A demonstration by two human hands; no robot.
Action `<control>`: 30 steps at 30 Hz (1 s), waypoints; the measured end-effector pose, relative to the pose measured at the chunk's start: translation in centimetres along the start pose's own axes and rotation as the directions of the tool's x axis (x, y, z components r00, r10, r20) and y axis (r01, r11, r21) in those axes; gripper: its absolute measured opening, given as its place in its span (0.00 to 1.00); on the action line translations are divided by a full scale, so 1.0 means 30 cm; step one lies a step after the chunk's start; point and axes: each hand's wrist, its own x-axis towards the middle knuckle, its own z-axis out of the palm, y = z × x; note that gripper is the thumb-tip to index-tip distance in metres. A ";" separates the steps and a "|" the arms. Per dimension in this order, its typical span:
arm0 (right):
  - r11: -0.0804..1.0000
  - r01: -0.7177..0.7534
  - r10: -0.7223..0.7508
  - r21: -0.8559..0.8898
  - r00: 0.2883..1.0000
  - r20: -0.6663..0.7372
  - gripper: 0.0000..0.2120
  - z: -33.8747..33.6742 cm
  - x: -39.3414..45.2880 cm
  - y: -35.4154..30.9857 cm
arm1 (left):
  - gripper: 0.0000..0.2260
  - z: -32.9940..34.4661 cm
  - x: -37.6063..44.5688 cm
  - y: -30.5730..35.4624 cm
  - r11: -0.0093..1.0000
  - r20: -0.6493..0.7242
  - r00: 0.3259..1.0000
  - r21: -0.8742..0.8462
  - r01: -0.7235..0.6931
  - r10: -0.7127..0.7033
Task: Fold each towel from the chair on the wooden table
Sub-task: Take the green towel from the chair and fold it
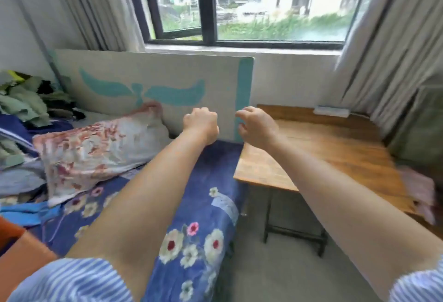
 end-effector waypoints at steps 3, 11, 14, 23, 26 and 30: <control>0.988 -0.156 0.155 -0.019 0.987 -0.041 0.15 -0.115 -0.136 0.239 | 0.14 -0.012 0.039 0.305 0.987 -0.002 0.987 -0.033 -0.159 0.159; 0.891 -0.428 0.416 -0.151 0.903 -0.106 0.16 -0.452 -0.509 0.907 | 0.14 -0.074 0.117 1.158 0.885 -0.043 0.888 -0.073 -0.459 0.457; 0.865 -0.478 0.466 -0.153 0.878 -0.111 0.16 -0.551 -0.590 1.108 | 0.13 -0.096 0.147 1.391 0.853 -0.064 0.857 -0.084 -0.515 0.511; 0.785 -0.611 0.559 -0.106 0.771 -0.303 0.16 -0.771 -0.655 1.647 | 0.13 -0.155 0.310 1.869 0.815 -0.087 0.823 -0.112 -0.568 0.562; 0.770 -0.631 0.575 -0.097 0.751 -0.323 0.16 -0.795 -0.607 1.770 | 0.13 -0.167 0.414 1.950 0.813 -0.095 0.822 -0.122 -0.570 0.562; 0.757 -0.647 0.594 -0.092 0.739 -0.318 0.16 -0.802 -0.495 1.935 | 0.12 -0.157 0.615 2.046 0.812 -0.082 0.824 -0.142 -0.566 0.561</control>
